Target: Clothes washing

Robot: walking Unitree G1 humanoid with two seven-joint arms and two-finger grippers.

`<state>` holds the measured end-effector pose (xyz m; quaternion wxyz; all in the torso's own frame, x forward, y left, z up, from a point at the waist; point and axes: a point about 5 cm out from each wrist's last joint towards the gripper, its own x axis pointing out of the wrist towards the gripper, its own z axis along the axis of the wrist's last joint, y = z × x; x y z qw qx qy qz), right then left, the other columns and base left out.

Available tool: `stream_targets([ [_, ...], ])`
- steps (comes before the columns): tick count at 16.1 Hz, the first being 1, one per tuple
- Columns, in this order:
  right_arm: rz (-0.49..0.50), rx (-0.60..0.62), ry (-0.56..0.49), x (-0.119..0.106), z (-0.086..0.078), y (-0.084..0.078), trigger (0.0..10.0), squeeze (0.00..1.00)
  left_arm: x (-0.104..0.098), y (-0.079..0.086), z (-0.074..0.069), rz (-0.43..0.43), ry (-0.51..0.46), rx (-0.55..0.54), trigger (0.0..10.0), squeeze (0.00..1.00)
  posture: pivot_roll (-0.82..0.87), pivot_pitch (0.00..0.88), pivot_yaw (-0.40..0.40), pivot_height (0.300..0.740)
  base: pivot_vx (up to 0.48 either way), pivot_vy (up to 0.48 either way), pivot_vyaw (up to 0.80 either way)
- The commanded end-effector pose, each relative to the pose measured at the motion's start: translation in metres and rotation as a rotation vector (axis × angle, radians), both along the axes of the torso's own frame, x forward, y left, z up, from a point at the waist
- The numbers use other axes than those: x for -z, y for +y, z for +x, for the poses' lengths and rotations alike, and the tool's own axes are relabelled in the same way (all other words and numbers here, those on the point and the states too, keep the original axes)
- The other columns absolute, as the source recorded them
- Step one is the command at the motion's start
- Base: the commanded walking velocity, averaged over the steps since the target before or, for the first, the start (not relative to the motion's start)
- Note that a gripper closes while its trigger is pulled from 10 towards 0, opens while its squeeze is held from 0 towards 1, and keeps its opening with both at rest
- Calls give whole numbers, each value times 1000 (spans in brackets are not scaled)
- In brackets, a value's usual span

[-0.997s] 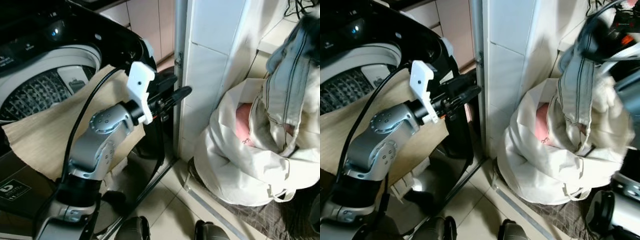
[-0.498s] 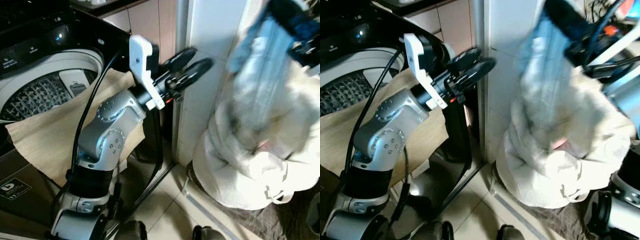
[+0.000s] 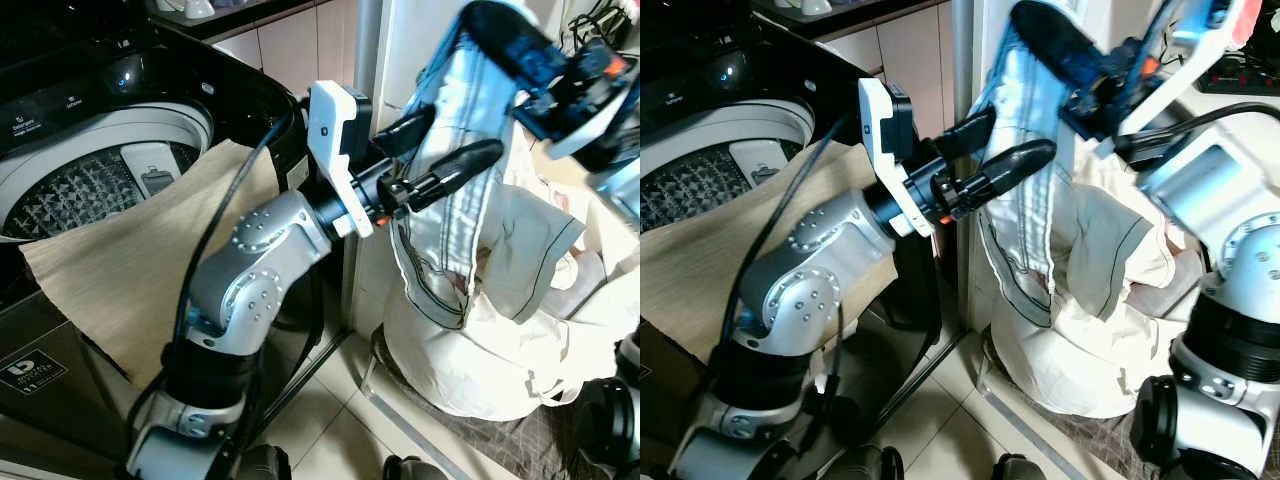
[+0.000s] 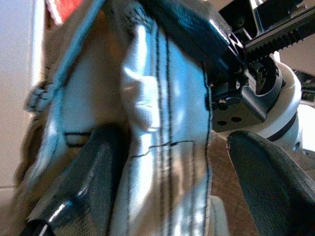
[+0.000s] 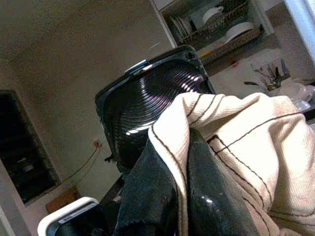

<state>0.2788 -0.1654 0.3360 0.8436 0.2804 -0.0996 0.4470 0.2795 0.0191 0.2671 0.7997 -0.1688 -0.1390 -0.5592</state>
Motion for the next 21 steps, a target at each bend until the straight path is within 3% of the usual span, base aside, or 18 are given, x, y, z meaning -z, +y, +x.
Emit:
stream_targets([
  [1,-12,-43,-45,-7,-7,8,0,0,0,1,-3,-3,-5,17,10000,0,-111,21,42,740,0,0,0],
  [2,-15,-39,-28,-4,-7,11,0,0,10,0,-3,78,-12,-6,8588,0,-111,21,42,740,0,0,0],
  [3,-13,-40,-25,-4,-7,12,0,0,13,1,0,96,-6,-36,0,0,-111,21,42,740,0,0,0],
  [8,-4,-35,-20,-3,-7,16,0,0,14,12,12,96,-6,-134,0,0,-107,20,47,740,0,0,0],
  [21,12,-40,-24,-4,-10,19,0,0,16,19,19,91,7,-186,0,0,-106,17,51,740,0,0,0],
])
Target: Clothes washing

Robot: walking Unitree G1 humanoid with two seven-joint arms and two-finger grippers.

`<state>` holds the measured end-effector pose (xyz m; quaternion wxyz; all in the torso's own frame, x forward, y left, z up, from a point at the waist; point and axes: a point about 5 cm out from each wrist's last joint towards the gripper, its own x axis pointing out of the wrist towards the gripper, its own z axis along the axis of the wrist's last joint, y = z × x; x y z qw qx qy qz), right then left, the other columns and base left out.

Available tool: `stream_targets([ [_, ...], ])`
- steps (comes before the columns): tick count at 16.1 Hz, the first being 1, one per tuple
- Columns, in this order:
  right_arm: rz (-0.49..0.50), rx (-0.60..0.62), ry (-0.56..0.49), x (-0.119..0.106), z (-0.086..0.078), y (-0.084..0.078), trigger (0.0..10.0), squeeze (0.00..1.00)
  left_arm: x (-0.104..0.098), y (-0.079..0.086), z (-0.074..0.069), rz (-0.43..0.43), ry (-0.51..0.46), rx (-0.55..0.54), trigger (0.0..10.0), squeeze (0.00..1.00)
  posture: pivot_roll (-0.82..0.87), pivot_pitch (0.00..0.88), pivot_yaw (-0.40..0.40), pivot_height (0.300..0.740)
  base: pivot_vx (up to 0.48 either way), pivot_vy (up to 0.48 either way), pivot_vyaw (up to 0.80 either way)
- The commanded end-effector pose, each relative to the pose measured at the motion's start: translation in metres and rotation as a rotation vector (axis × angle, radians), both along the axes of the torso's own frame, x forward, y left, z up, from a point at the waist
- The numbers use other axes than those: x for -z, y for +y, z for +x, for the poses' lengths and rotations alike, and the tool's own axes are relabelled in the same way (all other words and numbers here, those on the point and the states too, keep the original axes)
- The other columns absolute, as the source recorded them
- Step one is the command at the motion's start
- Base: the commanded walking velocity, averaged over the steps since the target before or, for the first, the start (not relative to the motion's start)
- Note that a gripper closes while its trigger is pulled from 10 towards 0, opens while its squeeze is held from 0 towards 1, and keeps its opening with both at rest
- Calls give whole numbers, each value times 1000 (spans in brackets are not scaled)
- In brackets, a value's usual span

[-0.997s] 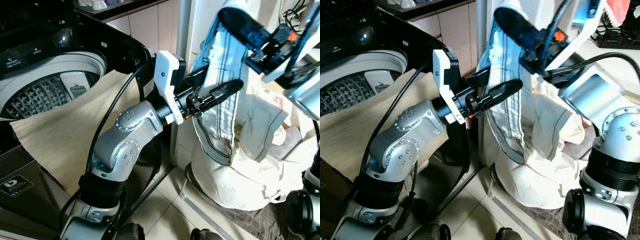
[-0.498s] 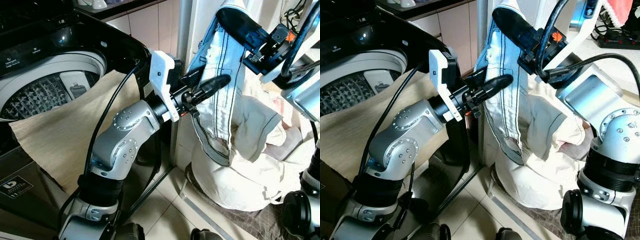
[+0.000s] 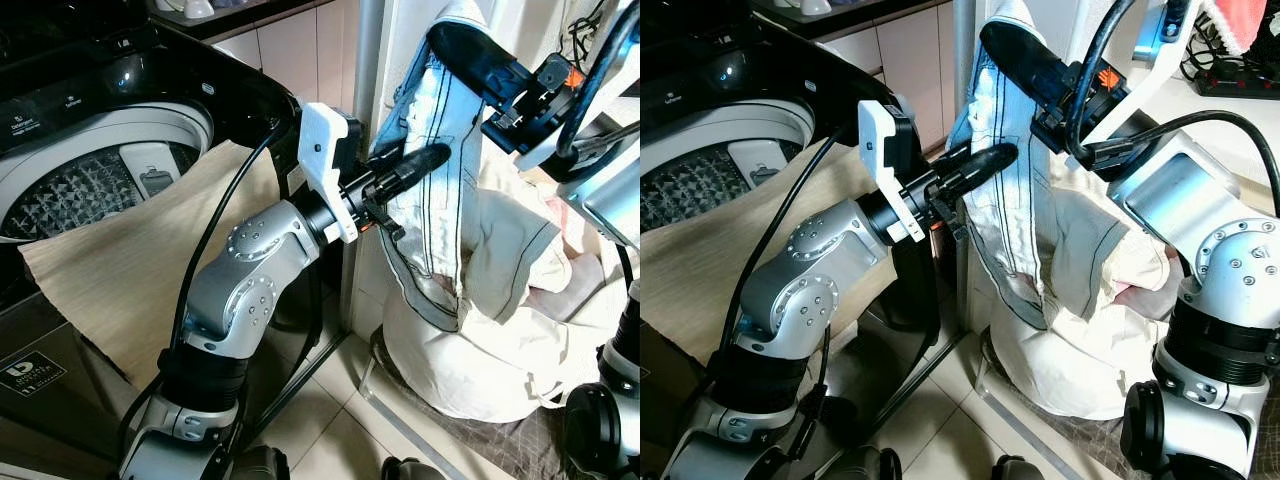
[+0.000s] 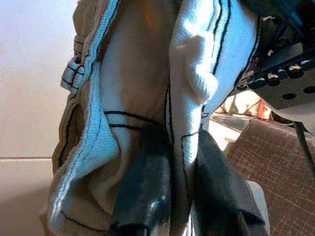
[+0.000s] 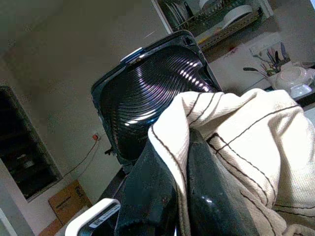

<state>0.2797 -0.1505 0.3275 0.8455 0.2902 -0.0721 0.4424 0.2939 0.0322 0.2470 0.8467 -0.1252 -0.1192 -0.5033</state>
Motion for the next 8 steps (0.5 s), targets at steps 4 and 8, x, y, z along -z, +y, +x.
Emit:
stream_targets([
  [4,23,-6,-76,-13,-10,2,6627,1000,-2,10,10,1,-6,-69,0,0,-107,10,54,740,0,0,0],
  [8,47,-14,-93,-17,-12,-3,10000,1000,-7,23,20,12,-31,-137,0,0,-106,0,58,740,0,0,0],
])
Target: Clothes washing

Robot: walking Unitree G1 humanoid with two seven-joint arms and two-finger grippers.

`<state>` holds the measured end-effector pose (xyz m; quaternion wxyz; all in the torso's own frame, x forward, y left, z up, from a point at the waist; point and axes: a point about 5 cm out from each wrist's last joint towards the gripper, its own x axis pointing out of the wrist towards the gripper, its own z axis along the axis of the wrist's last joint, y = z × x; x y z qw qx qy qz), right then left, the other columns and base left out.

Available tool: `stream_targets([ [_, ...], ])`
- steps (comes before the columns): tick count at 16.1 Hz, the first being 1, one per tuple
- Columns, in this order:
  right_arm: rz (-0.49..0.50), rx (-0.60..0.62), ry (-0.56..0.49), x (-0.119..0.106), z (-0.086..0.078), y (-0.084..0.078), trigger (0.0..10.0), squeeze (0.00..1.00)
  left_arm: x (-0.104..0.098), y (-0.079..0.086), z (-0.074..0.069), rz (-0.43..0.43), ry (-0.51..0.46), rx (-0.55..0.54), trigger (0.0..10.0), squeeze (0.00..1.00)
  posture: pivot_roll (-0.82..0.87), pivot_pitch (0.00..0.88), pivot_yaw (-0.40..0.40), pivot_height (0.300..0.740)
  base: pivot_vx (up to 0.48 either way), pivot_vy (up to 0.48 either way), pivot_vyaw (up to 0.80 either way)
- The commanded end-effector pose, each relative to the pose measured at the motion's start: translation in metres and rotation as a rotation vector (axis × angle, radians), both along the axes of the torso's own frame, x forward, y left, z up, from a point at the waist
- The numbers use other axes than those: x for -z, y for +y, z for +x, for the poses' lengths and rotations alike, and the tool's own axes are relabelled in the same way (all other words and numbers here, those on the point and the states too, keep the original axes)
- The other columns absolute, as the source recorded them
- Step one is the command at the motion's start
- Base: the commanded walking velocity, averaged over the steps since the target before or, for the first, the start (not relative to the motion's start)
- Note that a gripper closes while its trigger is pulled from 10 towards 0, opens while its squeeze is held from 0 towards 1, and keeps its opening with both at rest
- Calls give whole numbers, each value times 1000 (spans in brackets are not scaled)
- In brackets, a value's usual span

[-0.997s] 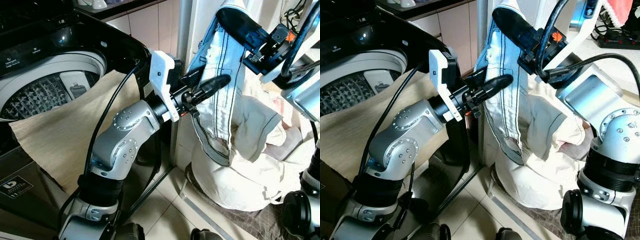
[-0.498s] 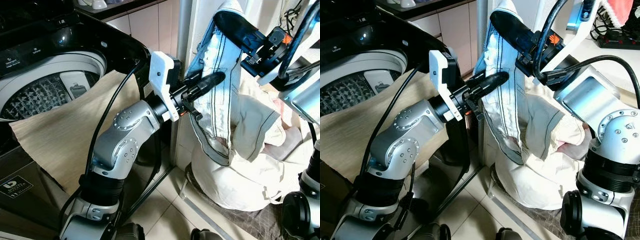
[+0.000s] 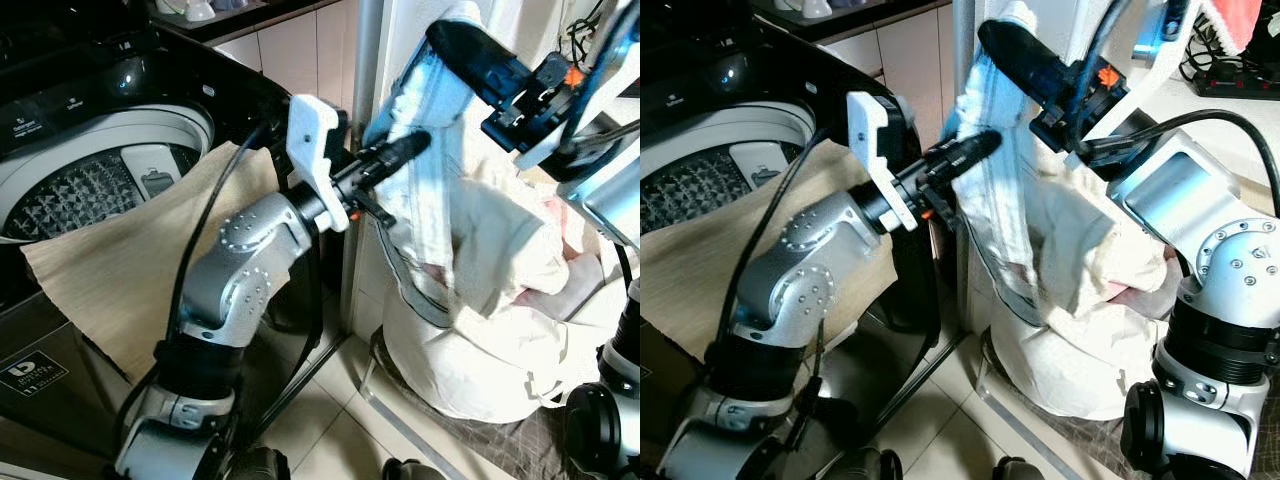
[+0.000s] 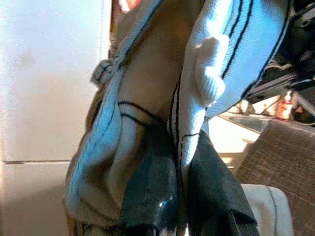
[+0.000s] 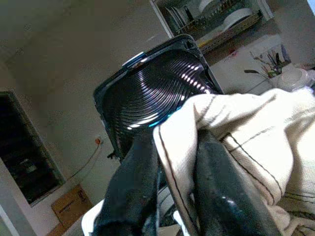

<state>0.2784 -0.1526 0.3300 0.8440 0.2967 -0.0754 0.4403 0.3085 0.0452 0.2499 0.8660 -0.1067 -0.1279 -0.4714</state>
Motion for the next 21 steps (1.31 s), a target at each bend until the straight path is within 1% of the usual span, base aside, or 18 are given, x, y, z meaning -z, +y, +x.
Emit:
stream_targets([
  [1,16,-11,-122,-16,-14,-5,10000,1000,-10,20,13,-1,-32,-99,0,0,-105,0,58,740,0,0,0],
  [2,-2,1,-135,-17,-17,-10,10000,1000,-18,32,20,16,-70,-146,0,0,-105,0,59,740,0,0,0],
  [3,-13,0,-150,-17,-20,-14,10000,0,-26,44,27,28,-102,-196,0,0,-103,0,58,740,0,0,0],
  [4,-50,8,-168,-16,-26,-20,10000,0,-44,65,38,58,-170,-286,0,0,-99,0,60,740,0,0,0],
  [5,-65,17,-166,-15,-26,-21,10000,0,-52,74,42,68,-198,-322,0,0,-99,0,60,740,0,0,0],
  [6,-89,32,-150,-9,-28,-24,10000,0,-80,101,53,105,-294,-441,0,0,-95,0,68,740,0,0,0],
  [7,-89,32,-150,-9,-28,-24,10000,0,-80,101,53,105,-294,-441,0,0,-95,0,68,740,0,0,0],
  [9,-140,42,-134,1,-27,-20,10000,0,-132,133,59,158,-472,-622,0,0,-92,0,74,740,0,0,0],
  [10,-149,48,-132,3,-26,-18,10000,0,-175,151,51,132,-624,-774,0,0,-88,0,78,740,0,0,0],
  [11,-149,48,-132,3,-26,-18,10000,0,-175,151,51,132,-624,-774,0,0,-88,0,78,740,0,0,0],
  [13,-164,62,-140,4,-24,-15,10000,0,-262,180,9,116,-1000,-1099,0,0,-77,0,86,740,0,0,0],
  [14,-169,52,-141,7,-24,-9,10000,0,-252,182,24,235,-942,-1111,0,0,-77,0,88,740,0,0,0],
  [15,-172,47,-141,8,-24,-7,10000,0,-243,182,32,276,-896,-1103,0,0,-78,0,90,740,0,0,0],
  [17,-209,25,-126,16,-24,4,10000,0,-208,192,53,532,-863,-1226,0,0,-89,0,91,740,0,0,0],
  [18,-209,25,-126,16,-24,4,10000,0,-208,192,53,532,-863,-1226,0,0,-89,0,91,740,0,0,0],
  [19,-262,12,-109,25,-25,11,10000,0,-175,210,71,765,-692,-1272,0,0,-93,0,92,740,0,0,0],
  [20,-310,-4,-90,34,-26,19,10000,0,-131,234,84,982,-406,-1240,6314,0,-92,0,93,740,0,0,0],
  [21,-332,-16,-81,39,-27,24,10000,0,-110,242,86,988,-258,-1184,10000,0,-97,0,91,740,0,0,0],
])
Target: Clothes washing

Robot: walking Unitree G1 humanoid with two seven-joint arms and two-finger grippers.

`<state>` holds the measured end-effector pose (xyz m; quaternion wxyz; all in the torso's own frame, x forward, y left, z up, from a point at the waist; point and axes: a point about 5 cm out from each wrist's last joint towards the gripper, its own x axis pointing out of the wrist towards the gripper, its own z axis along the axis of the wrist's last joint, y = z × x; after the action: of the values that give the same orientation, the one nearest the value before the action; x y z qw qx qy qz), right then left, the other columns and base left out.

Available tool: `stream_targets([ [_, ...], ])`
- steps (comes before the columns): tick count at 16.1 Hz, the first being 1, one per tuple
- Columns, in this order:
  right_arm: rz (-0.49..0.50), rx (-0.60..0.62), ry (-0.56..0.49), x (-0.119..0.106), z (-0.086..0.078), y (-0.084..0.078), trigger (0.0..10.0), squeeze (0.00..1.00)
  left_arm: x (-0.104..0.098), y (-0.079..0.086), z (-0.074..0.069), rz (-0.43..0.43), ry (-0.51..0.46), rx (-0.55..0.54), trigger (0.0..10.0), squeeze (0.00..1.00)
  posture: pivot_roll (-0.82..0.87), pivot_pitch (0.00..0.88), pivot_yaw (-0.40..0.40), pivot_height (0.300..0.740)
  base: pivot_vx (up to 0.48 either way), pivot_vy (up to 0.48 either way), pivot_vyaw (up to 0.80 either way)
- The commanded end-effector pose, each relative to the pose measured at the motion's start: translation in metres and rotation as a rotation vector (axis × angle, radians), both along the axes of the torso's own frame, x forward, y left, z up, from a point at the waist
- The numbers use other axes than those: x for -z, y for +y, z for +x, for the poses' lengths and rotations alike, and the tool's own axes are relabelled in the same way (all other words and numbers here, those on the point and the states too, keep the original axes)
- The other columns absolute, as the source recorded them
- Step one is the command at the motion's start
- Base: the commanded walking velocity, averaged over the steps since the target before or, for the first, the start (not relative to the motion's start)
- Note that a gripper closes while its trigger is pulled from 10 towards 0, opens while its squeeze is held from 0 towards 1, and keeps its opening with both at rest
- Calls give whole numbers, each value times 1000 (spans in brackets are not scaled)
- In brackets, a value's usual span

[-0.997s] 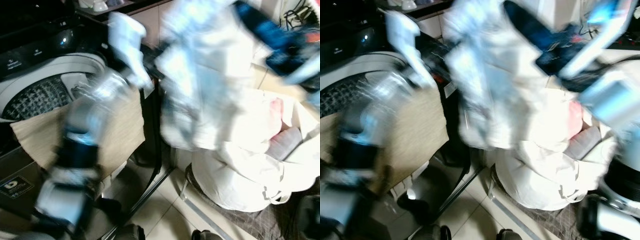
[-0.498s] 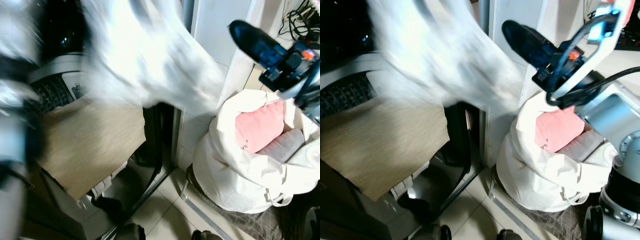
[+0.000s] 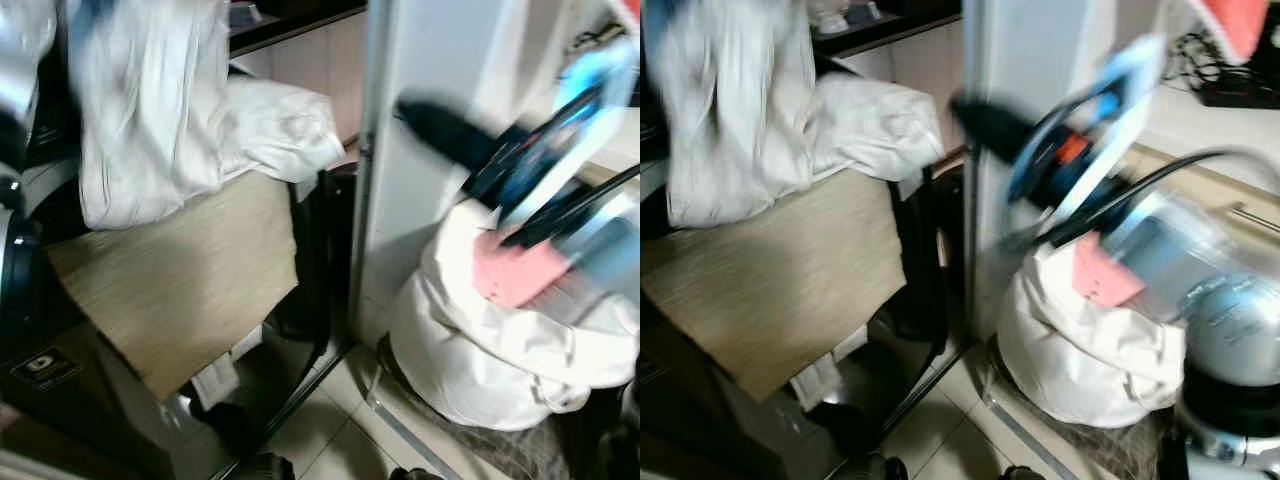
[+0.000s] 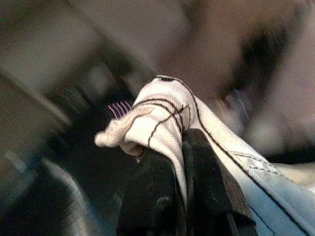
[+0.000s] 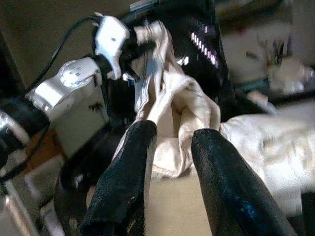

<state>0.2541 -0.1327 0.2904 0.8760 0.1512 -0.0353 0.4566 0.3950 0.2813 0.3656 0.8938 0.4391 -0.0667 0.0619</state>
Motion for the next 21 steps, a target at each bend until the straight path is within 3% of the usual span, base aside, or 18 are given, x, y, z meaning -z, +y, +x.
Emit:
stream_targets([
  [1,-42,-19,-6,2,-3,7,10000,0,12,7,0,-78,93,5,10000,0,-97,0,91,740,0,0,0],
  [2,-71,-39,8,8,-5,13,10000,0,22,9,1,-245,165,48,10000,1000,-96,0,86,740,0,0,0],
  [3,-88,-50,15,11,-6,16,10000,0,26,9,1,-287,191,62,10000,1000,-95,0,83,740,0,0,0],
  [6,-180,-81,35,23,-7,23,10000,0,24,17,-3,-262,223,35,10000,1000,-83,0,72,740,0,0,0],
  [8,-203,-64,41,27,-4,23,10000,0,17,22,-5,-225,195,5,10000,1000,-81,0,69,740,0,0,0],
  [10,-211,94,79,33,14,15,10000,0,0,29,-10,-128,70,-69,10000,1000,-76,0,67,740,0,0,0],
  [11,-207,121,87,33,17,13,10000,0,-1,30,-11,-126,55,-68,10000,1000,-74,0,63,740,0,0,0],
  [13,-230,265,110,38,30,3,10000,0,14,27,-8,-120,164,-23,10000,1000,-70,0,63,740,0,0,0],
  [14,-241,298,119,42,33,1,10000,0,41,25,-8,-149,399,47,10000,1000,-69,0,69,740,0,0,0],
  [15,-255,291,119,43,32,2,10000,0,51,25,-9,-163,493,63,10000,0,-70,0,71,740,0,0,0],
  [19,-286,240,115,47,25,7,10000,0,65,26,-14,-146,669,110,10000,0,-77,0,74,740,0,0,0],
  [21,-293,222,110,48,24,8,10000,0,61,33,-17,-120,667,66,10000,0,-77,0,74,740,0,0,0],
])
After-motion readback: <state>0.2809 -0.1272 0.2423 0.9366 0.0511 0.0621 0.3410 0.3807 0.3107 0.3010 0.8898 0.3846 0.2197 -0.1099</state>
